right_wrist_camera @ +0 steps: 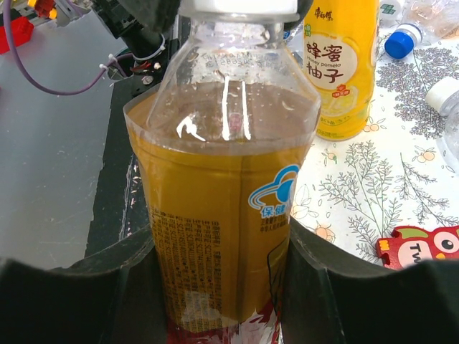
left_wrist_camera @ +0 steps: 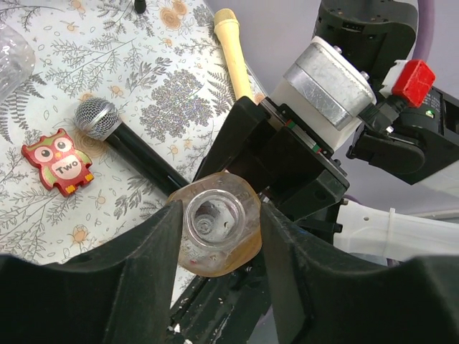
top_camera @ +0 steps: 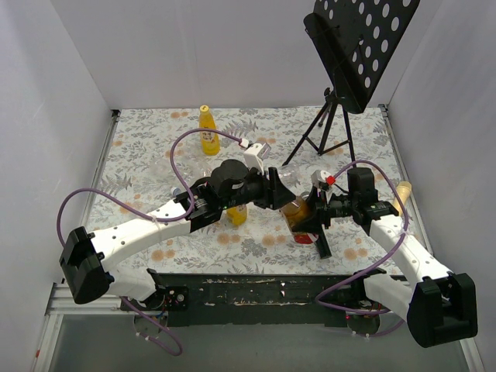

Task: Unscrew the bottle caps
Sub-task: Place the plastic bottle at the corner of the board.

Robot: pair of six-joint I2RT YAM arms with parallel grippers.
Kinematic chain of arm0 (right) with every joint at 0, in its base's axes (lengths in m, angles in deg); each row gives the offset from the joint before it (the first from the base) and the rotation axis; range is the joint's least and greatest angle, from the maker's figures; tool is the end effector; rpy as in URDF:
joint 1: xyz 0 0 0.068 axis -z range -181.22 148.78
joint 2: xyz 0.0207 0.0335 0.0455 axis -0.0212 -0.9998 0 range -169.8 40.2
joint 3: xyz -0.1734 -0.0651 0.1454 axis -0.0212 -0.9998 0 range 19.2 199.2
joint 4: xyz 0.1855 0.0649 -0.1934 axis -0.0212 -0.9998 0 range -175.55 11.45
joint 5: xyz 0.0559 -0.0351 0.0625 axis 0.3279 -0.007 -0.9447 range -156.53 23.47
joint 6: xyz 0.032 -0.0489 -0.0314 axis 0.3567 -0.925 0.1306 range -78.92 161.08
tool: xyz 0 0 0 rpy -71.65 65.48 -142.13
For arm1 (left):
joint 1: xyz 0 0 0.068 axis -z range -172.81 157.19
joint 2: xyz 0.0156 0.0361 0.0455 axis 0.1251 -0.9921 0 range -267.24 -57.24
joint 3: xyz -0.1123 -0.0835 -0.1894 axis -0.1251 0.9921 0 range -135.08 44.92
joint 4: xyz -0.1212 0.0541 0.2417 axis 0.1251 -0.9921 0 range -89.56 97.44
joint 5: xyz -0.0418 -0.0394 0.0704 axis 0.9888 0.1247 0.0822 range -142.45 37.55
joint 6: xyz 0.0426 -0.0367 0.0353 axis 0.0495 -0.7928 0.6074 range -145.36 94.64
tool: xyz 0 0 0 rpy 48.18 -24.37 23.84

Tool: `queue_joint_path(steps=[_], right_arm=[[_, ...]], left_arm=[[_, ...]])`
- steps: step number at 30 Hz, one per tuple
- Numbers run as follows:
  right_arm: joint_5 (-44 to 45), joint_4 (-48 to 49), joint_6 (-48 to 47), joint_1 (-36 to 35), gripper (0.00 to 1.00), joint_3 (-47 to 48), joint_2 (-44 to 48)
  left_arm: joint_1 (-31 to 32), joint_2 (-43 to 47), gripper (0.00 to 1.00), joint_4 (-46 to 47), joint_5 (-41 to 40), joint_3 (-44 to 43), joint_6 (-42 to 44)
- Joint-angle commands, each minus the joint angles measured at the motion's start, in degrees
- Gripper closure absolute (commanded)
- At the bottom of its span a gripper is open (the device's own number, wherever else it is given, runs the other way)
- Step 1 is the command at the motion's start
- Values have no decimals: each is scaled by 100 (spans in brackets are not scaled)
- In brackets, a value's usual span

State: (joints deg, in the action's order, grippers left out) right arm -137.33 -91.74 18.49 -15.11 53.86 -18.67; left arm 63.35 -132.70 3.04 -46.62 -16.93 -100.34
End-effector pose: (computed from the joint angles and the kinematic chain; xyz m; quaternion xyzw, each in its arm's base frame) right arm 0.2191 0.1054 0.1988 -0.4725 0.6138 0.4904 0.3994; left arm 0.1908 -0.2942 0.2895 -0.1026 0.8020 -0.5514 0.2053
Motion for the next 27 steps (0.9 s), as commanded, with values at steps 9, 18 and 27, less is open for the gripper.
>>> queue_joint_path(steps=[9,18,27], right_arm=[[-109,238,106,18,99,-29,-19],[-83,256,88,18,99,-55,-37],[-91,247,62,18,99,-64,-54]], left_arm=[[35,40,61,203,314,-30,-34],[44,-197,59,98,411,-161,-8],[35,-127,100,36,279,-188,36]])
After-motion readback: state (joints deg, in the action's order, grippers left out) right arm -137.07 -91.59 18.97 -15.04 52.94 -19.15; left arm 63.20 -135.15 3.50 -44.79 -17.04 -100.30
